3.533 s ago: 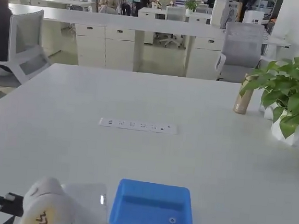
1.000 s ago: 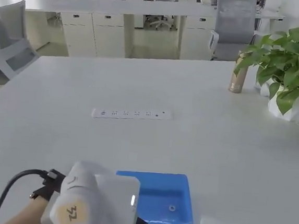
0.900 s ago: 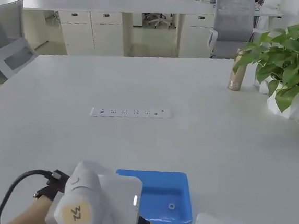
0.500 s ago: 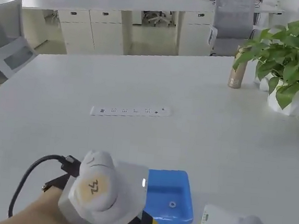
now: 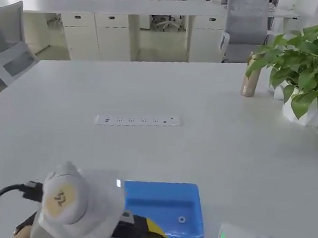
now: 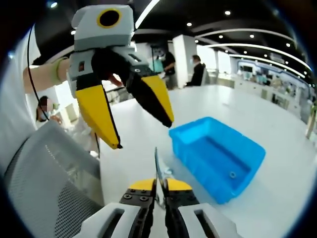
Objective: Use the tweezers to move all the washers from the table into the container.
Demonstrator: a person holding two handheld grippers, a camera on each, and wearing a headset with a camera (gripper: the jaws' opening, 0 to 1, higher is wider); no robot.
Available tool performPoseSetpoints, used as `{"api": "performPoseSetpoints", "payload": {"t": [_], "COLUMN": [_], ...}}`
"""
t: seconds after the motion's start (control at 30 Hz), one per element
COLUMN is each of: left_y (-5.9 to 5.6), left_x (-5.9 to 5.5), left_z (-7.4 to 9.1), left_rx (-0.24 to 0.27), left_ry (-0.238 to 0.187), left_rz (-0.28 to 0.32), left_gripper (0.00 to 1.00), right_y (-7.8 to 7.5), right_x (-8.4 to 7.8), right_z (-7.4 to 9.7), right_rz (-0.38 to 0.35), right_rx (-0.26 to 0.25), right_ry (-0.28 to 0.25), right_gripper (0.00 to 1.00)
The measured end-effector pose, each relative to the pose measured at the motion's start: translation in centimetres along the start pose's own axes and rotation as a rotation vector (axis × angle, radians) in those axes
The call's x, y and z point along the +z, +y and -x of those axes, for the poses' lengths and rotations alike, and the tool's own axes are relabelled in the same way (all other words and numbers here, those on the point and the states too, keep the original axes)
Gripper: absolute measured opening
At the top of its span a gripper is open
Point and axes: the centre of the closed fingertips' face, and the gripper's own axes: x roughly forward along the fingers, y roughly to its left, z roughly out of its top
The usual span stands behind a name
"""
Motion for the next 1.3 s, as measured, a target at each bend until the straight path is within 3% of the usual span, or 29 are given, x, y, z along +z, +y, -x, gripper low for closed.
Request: {"api": "performPoseSetpoints", "payload": {"t": [0.13, 0.33, 0.43, 0.53, 0.57, 0.67, 0.73, 0.77, 0.83, 0.9, 0.93, 1.0, 1.07, 1.1, 1.17, 1.3], "left_y": [0.0, -0.7, -1.2, -1.3, -1.2, -0.5, -0.1, -0.1, -0.2, -0.1, -0.2, 0.1, 0.2, -0.1, -0.2, 0.4], "left_x": [-1.4, -3.5, -4.6, -4.8, -4.9, -5.9, -6.2, -6.2, -5.4, -5.2, -5.1, -5.2, -4.9, -4.5, -3.0, -3.3], "left_z": [1.7, 3.8, 4.2, 4.6, 4.7, 4.8, 4.8, 4.8, 4.7, 4.7, 4.6, 4.8, 4.9, 4.9, 5.5, 6.1], "left_rx": [0.105, 0.237, 0.291, 0.337, 0.36, 0.436, 0.466, 0.468, 0.464, 0.481, 0.484, 0.516, 0.542, 0.524, 0.506, 0.528], "left_ry": [-0.036, -0.129, -0.173, -0.221, -0.234, -0.207, -0.214, -0.226, -0.305, -0.348, -0.361, -0.312, -0.316, -0.348, -0.458, -0.471], "left_rz": [0.042, 0.181, 0.294, 0.339, 0.333, 0.289, 0.283, 0.287, 0.309, 0.347, 0.337, 0.246, 0.185, 0.2, 0.211, 0.237], "left_gripper": [0.37, 0.48, 0.62, 0.75, 0.77, 0.83, 0.85, 0.86, 0.88, 0.9, 0.91, 0.92, 0.93, 0.95, 0.99, 0.99], "right_y": [0.1, -0.2, -0.5, -0.5, -0.7, -1.6, -1.9, -2.1, -2.2, -2.3, -2.2, -2.2, -2.3, -2.4, -2.6, -3.1], "right_x": [0.2, 0.3, 0.2, 0.2, 0.2, 0.3, 0.9, 1.0, 1.5, 2.1, 2.4, 3.2, 3.9, 4.3, 5.0, 6.4], "right_z": [-0.2, -0.2, 0.0, 0.2, 0.2, 0.5, 0.9, 1.1, 1.5, 2.0, 2.1, 2.6, 2.9, 3.1, 3.4, 3.7], "right_rz": [0.007, -0.028, -0.049, -0.092, -0.114, -0.242, -0.296, -0.299, -0.301, -0.308, -0.308, -0.286, -0.271, -0.258, -0.246, -0.231], "right_rx": [-0.005, -0.012, -0.008, -0.008, -0.012, -0.025, -0.033, -0.039, -0.043, -0.048, -0.05, -0.056, -0.06, -0.06, -0.061, -0.07], "right_ry": [0.0, -0.001, 0.001, 0.001, -0.004, -0.025, -0.051, -0.05, -0.053, -0.064, -0.065, -0.073, -0.079, -0.085, -0.096, -0.119], "right_gripper": [0.03, 0.03, 0.03, 0.02, 0.02, 0.02, 0.02, 0.02, 0.02, 0.02, 0.02, 0.02, 0.03, 0.03, 0.03, 0.03]}}
